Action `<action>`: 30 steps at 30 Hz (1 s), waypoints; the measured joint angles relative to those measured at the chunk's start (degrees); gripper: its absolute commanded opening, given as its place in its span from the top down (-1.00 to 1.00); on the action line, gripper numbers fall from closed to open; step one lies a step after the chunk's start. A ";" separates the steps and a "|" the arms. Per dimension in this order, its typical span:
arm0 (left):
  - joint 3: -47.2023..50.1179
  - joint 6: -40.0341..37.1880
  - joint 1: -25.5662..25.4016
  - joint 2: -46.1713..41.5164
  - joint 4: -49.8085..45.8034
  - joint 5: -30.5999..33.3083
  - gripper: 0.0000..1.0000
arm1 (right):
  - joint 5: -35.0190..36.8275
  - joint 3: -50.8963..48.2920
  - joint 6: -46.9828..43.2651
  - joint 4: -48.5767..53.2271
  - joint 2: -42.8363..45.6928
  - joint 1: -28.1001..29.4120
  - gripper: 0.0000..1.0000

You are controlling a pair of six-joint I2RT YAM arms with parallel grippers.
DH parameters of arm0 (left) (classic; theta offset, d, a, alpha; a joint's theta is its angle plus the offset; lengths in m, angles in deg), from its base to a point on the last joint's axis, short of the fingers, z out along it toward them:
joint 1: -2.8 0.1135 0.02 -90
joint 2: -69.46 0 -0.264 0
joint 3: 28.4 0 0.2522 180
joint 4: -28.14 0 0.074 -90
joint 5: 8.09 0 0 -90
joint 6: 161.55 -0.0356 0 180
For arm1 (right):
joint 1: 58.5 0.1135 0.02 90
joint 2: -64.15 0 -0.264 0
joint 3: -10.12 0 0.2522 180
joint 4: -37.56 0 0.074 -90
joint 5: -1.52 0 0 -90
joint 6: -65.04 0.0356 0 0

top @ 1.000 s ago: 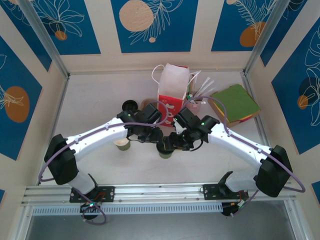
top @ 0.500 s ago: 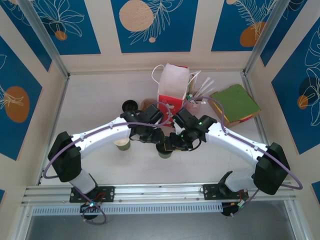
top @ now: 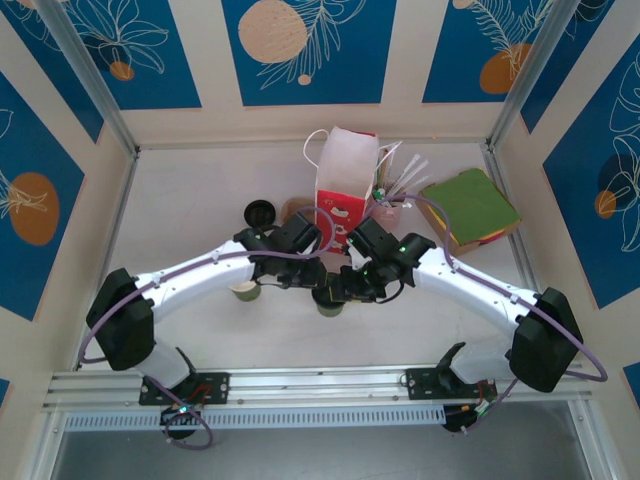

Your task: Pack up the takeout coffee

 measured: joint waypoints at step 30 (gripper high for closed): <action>-10.88 0.20 -0.35 1.27 -9.73 3.89 -0.07 | 2.45 5.88 -3.87 5.60 2.86 -2.54 -0.15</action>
